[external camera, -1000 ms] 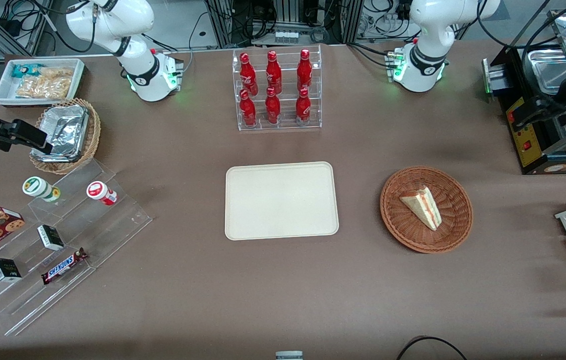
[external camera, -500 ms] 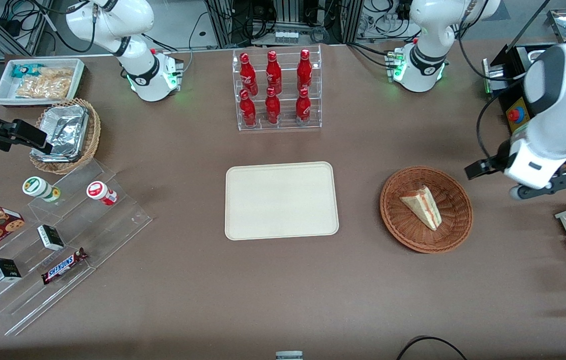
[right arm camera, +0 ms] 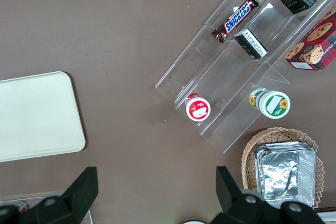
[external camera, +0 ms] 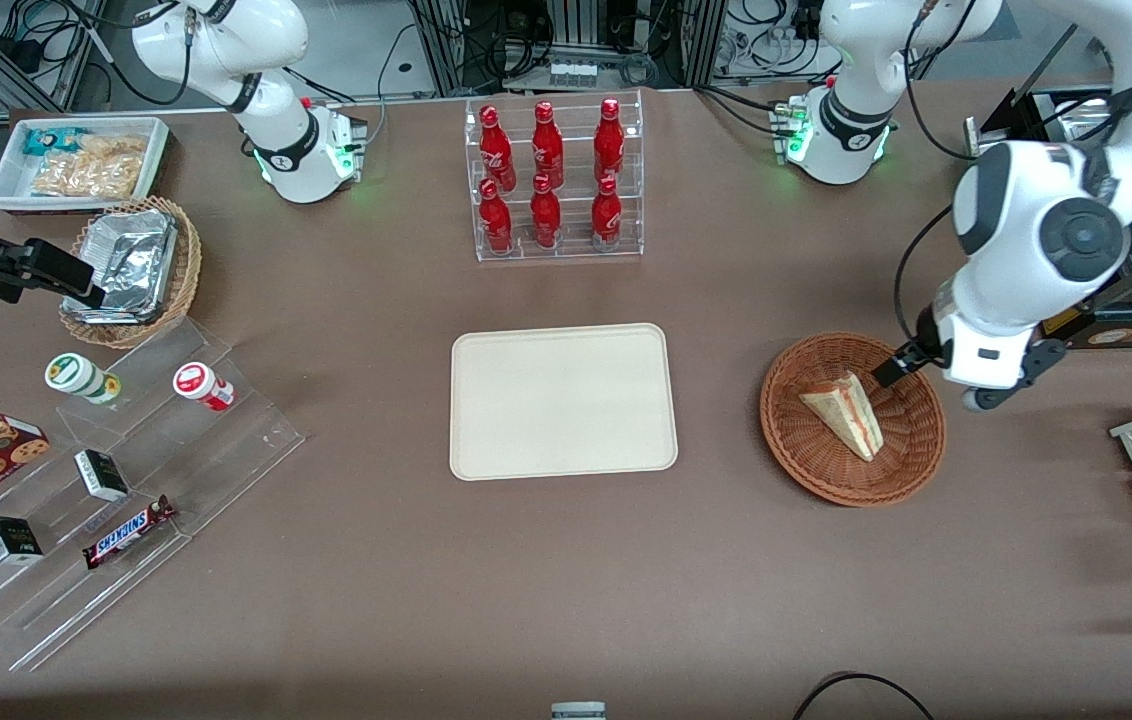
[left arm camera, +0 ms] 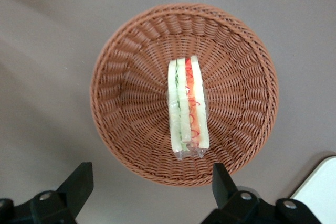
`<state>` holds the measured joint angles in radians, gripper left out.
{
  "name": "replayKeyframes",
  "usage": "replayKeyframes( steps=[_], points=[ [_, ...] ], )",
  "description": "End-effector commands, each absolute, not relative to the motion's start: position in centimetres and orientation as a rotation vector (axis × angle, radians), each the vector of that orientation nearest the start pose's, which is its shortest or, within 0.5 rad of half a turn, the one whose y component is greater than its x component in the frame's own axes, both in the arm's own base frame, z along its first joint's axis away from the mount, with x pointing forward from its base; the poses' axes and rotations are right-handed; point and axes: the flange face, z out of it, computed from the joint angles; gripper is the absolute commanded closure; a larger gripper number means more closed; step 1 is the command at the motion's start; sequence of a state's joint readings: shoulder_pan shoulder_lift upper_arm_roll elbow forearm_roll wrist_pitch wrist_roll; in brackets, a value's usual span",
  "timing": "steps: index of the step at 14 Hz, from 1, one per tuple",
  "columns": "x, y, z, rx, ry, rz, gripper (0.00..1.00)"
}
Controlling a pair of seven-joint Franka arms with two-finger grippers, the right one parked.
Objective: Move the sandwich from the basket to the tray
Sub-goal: 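Move the left gripper down over the wrapped sandwich in the basket, then close the left gripper on the wrapped sandwich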
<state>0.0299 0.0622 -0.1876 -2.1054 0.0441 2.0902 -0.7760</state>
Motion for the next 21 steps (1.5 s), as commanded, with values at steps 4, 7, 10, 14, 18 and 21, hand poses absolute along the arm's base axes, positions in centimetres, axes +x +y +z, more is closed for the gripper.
replayKeyframes(
  steps=[4, 7, 10, 14, 18, 21],
  points=[
    [54.0, -9.3, 33.0, -2.958, -0.997, 0.044, 0.00],
    [54.0, -9.3, 30.8, -2.968, -1.005, 0.037, 0.00],
    [53.6, -11.1, 29.8, -2.989, -0.982, 0.029, 0.00],
    [53.7, -11.3, 28.3, -3.002, -0.960, 0.030, 0.00],
    [53.7, -10.8, 27.4, -2.993, -0.965, 0.048, 0.00],
    [53.9, -10.4, 26.5, -2.987, -0.969, 0.069, 0.01]
  ],
)
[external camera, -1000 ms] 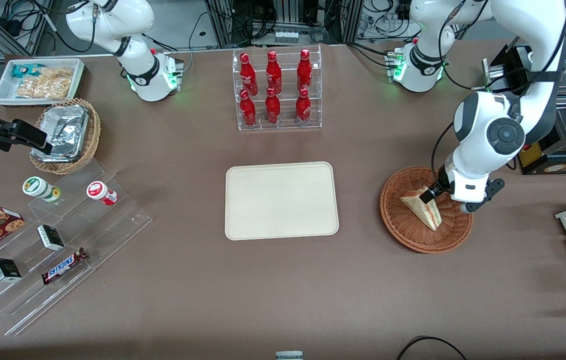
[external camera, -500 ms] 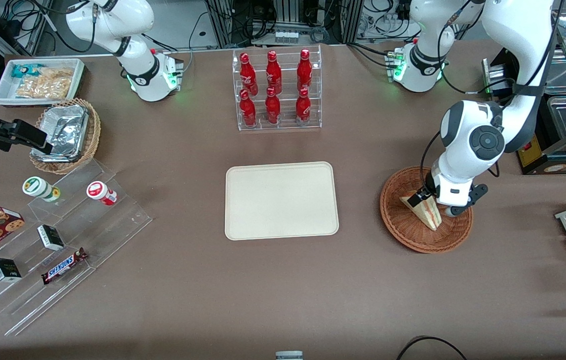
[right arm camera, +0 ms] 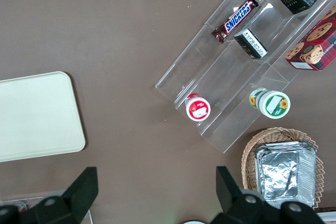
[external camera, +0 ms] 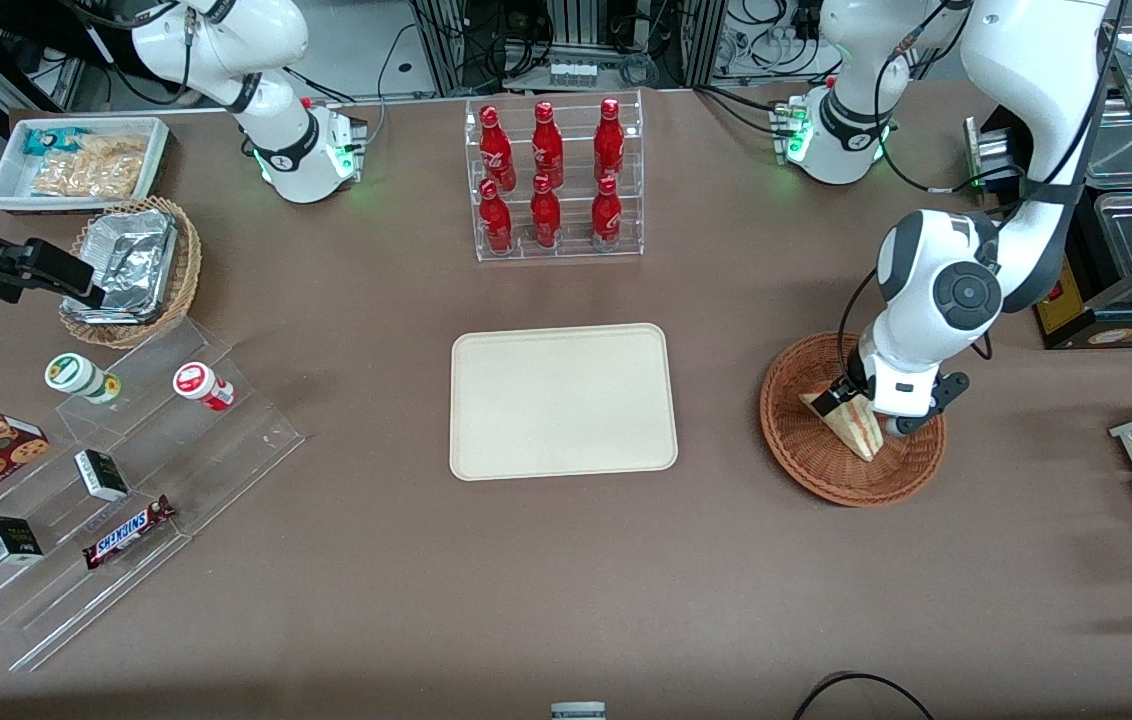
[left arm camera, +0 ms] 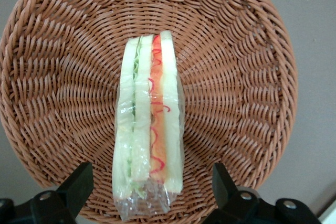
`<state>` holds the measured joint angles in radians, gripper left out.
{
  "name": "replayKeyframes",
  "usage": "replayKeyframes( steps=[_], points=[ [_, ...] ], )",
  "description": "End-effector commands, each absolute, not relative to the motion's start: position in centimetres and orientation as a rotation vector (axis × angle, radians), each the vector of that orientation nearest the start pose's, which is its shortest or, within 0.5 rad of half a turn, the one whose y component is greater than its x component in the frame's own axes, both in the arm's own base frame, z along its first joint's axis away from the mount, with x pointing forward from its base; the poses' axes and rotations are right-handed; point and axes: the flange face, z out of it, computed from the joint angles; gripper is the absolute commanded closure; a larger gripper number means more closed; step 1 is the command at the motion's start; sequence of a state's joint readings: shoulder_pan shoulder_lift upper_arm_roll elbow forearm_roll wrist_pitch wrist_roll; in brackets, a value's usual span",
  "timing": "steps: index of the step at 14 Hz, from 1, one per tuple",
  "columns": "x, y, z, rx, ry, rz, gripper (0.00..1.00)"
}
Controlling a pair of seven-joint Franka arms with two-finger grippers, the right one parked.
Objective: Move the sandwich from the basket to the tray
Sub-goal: 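Close the left gripper on the wrapped sandwich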
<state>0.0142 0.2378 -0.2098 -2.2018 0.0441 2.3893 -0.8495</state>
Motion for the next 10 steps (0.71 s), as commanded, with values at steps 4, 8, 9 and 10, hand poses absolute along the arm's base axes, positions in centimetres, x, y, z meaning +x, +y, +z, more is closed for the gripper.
replayKeyframes(
  steps=[4, 8, 9, 10],
  points=[
    [54.0, -10.5, 25.4, -2.983, -0.969, 0.097, 0.88],
    [54.2, -10.4, 28.2, -2.986, -0.970, 0.044, 0.94],
    [54.3, -10.3, 29.6, -2.982, -0.964, 0.028, 0.94],
    [54.6, -10.5, 31.3, -2.977, -0.943, 0.013, 0.94]
  ],
)
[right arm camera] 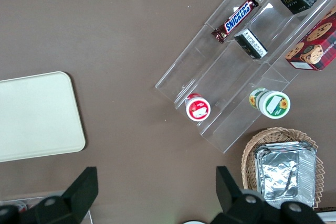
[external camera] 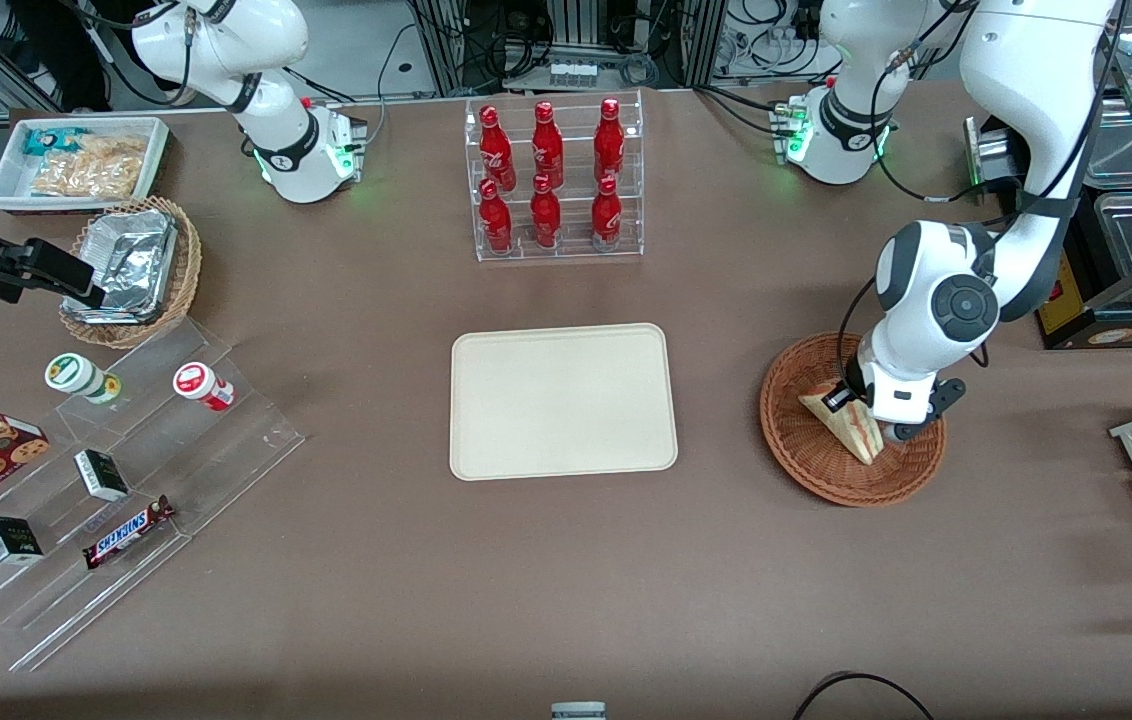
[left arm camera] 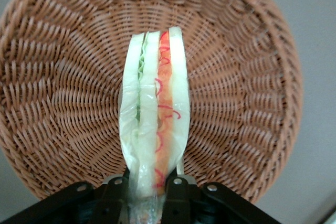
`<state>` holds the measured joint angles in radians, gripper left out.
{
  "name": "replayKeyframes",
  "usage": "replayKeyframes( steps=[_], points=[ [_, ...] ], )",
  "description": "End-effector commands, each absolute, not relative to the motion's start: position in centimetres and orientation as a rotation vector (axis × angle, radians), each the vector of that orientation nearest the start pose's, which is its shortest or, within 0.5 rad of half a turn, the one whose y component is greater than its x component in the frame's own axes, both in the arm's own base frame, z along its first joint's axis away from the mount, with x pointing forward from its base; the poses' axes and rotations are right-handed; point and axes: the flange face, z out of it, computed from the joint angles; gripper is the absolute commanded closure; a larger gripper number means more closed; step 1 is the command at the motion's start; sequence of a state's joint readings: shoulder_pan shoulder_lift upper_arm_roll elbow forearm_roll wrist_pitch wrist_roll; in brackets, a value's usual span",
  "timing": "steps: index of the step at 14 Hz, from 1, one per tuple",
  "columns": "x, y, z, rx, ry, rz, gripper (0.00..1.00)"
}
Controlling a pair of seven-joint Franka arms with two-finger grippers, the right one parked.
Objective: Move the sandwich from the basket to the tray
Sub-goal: 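Lift the sandwich and carry it over the cream tray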
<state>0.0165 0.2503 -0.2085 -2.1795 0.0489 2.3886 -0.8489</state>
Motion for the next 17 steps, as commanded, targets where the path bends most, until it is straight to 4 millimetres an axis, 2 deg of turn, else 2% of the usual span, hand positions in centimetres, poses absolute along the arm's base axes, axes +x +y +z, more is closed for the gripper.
replayKeyframes(
  steps=[1, 4, 5, 6, 8, 12, 15, 17],
  points=[
    [55.0, -11.2, 33.5, -2.968, -0.911, 0.016, 0.94],
    [56.4, -17.7, 41.0, -2.963, -0.773, 0.096, 0.94],
    [56.7, -20.7, 42.7, -2.980, -0.721, 0.109, 0.94],
    [56.9, -23.5, 43.1, -3.001, -0.664, 0.120, 0.94],
    [55.6, -30.0, 42.1, -3.034, -0.559, 0.125, 0.94],
    [53.4, -40.6, 37.9, -3.077, -0.330, 0.161, 0.92],
    [52.7, -45.4, 34.3, -3.117, -0.218, 0.153, 0.92],
    [52.2, -47.8, 32.2, -3.175, -0.172, 0.096, 0.92]
  ],
)
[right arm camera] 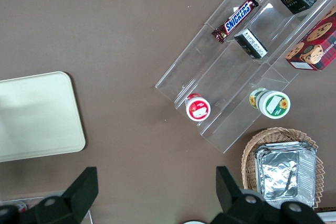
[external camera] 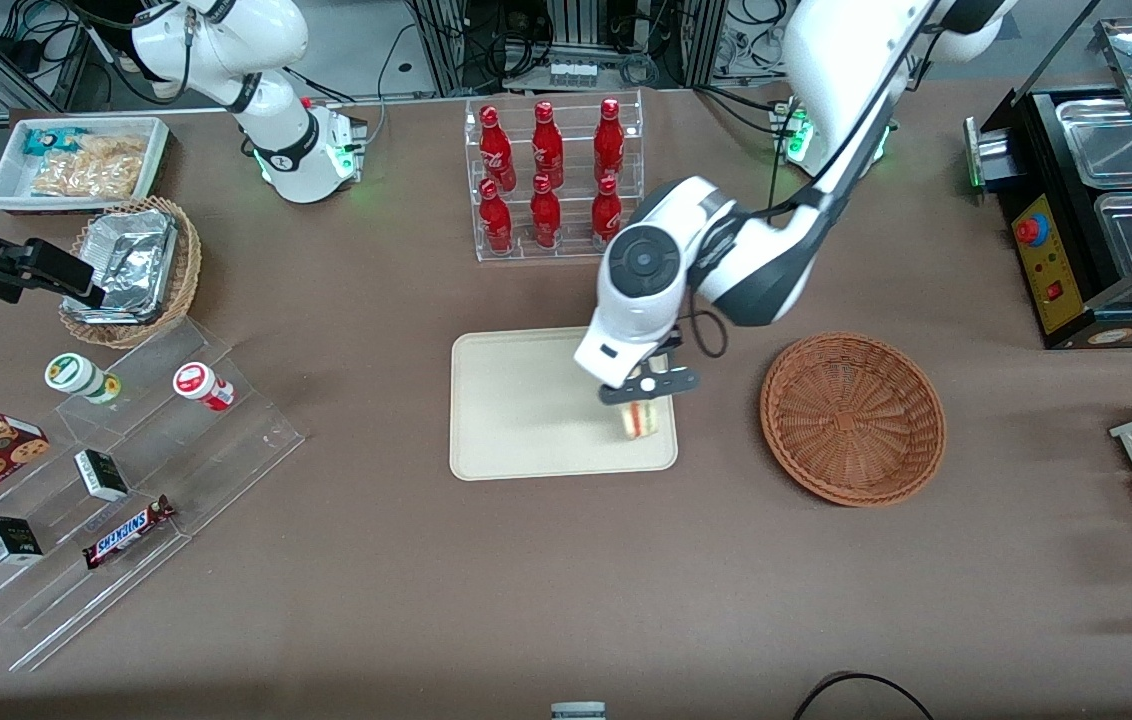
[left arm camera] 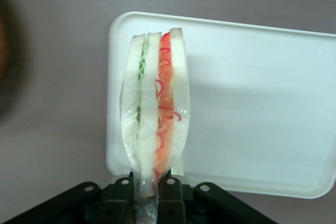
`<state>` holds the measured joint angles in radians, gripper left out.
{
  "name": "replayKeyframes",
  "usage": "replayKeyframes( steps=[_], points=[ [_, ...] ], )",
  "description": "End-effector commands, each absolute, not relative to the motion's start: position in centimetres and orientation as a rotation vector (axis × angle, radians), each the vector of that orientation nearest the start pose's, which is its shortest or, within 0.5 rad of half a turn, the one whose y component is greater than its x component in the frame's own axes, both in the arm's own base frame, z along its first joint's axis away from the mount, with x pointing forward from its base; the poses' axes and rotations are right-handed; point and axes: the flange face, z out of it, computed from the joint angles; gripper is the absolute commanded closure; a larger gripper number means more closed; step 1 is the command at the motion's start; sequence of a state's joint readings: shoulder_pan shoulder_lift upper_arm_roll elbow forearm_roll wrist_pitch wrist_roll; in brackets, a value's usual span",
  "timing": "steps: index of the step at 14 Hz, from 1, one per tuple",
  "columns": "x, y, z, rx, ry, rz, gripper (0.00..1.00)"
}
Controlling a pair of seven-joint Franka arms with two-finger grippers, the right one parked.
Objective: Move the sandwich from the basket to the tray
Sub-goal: 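Lift the sandwich and carry it over the cream tray, then lower the sandwich onto the tray and open the left gripper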
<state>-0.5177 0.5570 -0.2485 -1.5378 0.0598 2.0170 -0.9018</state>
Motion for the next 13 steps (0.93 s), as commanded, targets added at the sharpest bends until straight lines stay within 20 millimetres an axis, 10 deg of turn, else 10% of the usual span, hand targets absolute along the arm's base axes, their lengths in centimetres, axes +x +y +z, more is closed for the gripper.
replayKeyframes(
  steps=[1, 10, 11, 13],
  points=[
    [51.6, -49.2, 30.5, -3.197, -0.128, 0.082, 0.92],
    [47.5, -53.5, 24.2, -3.198, 0.042, 0.117, 0.86],
    [47.4, -53.6, 24.1, -3.200, 0.038, 0.118, 0.68],
    [47.8, -53.3, 24.4, -3.202, 0.014, 0.112, 0.00]
  ],
)
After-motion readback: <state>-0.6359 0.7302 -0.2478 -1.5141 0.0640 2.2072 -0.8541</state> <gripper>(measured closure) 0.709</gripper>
